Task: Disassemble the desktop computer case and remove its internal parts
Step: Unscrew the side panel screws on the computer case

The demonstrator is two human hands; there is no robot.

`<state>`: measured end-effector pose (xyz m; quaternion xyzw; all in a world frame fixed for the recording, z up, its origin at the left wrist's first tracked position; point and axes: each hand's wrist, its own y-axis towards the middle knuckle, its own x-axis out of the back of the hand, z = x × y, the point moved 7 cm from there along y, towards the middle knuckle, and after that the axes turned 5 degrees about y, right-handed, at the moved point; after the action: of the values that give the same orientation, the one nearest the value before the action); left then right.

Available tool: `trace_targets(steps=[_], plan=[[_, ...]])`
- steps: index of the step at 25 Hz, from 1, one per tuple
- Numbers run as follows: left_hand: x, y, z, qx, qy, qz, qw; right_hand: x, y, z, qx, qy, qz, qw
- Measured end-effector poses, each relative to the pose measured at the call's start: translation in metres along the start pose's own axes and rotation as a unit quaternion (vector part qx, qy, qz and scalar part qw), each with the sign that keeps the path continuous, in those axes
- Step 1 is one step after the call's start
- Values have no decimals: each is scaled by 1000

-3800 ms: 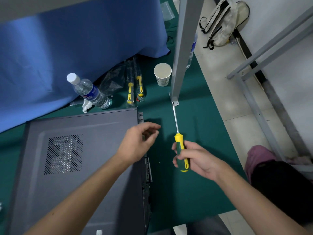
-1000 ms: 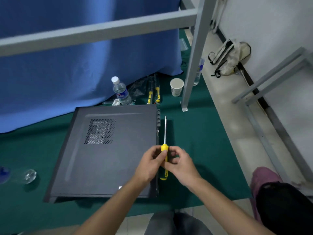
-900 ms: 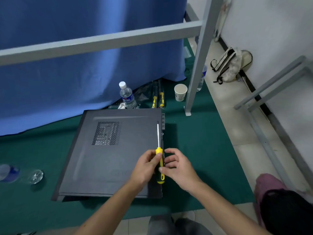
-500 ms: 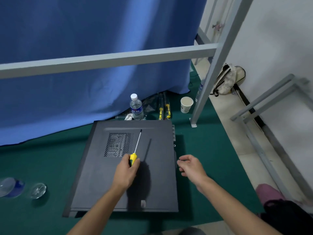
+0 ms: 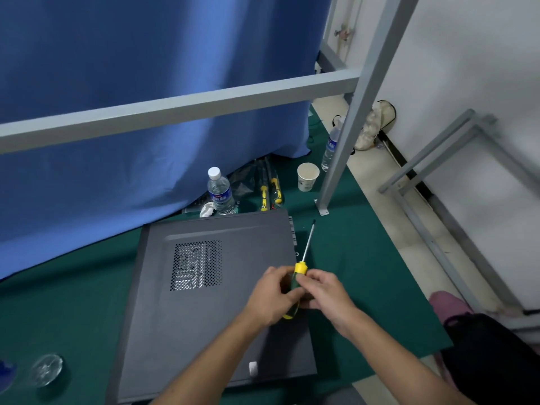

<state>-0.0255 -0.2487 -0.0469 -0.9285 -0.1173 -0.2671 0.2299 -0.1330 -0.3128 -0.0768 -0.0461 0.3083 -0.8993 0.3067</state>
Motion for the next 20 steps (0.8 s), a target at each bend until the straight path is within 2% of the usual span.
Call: trace_targets(steps=[1, 3, 5, 6, 8, 15, 17, 18, 20], plan=[[1, 5, 2, -6, 39, 3, 999, 20, 5, -2, 1, -20, -29, 999], [14, 14, 19, 17, 192, -28, 981, 63, 17, -12, -8, -147, -100, 984], [25, 15, 46, 126, 304, -16, 944, 93, 30, -33, -52, -297, -117, 946], [26, 14, 58, 177, 306, 8, 936, 100, 35, -45, -81, -346, -103, 929], [23, 12, 72, 226, 285, 42, 931, 104, 45, -66, -121, -409, -71, 902], [24, 14, 74, 237, 275, 31, 931, 101, 62, -93, -176, -464, -55, 867], [24, 13, 74, 239, 270, 31, 932, 91, 58, -83, -150, -451, -69, 877], [24, 14, 73, 237, 265, 29, 934, 83, 57, -75, -116, -396, -79, 908], [24, 15, 72, 229, 252, 24, 940, 58, 52, -53, -65, -217, -86, 970]])
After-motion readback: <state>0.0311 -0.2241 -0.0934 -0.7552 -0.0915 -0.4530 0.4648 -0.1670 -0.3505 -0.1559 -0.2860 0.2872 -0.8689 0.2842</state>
